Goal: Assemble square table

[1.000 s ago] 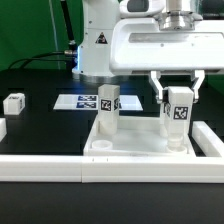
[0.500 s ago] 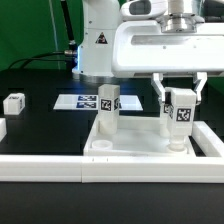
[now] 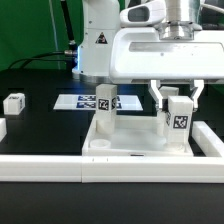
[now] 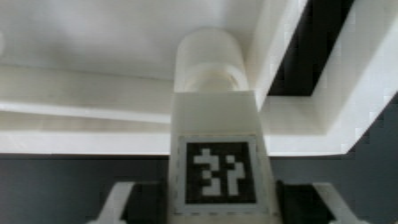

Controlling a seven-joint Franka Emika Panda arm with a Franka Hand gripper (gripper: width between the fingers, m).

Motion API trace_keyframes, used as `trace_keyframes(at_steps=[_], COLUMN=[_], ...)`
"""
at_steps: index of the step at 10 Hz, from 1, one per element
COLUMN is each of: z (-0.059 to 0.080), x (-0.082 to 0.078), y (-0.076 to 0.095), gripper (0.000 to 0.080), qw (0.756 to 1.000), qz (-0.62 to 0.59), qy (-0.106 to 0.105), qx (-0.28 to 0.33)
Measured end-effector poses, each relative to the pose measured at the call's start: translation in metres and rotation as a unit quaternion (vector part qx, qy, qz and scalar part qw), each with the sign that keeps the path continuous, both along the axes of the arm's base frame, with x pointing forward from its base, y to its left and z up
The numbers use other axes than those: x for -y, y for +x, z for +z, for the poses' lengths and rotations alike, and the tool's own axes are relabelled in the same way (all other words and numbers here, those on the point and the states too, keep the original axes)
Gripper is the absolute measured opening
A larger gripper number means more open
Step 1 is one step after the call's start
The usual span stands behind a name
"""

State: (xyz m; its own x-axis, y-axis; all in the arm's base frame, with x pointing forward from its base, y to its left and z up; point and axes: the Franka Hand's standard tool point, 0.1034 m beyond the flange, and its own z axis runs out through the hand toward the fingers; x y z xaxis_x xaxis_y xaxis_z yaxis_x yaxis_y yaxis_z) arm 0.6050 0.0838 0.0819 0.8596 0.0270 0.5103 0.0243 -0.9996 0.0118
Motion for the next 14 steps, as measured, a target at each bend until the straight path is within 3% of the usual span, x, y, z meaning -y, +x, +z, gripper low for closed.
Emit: trace_keyframes(at_steps=[6, 7, 8, 9, 14], z=[-0.0021, -0.0022, -0.0022, -0.0022, -0.0022], x=[0.0018, 0.0018, 0.0018, 0.0018, 0.0018], y=[0.0022, 0.0021, 0.0021, 0.0021, 0.0021], gripper=[0.0291, 0.0462, 0.0462, 0.0605, 0.0649], qw=[1.000, 1.000, 1.000, 1.000, 0.999], qz=[0.009, 0.012, 0.014, 0.016, 0.024], qy=[-0.007, -0.009, -0.010, -0.011, -0.016], qx=[0.016, 0.016, 0.016, 0.016, 0.016])
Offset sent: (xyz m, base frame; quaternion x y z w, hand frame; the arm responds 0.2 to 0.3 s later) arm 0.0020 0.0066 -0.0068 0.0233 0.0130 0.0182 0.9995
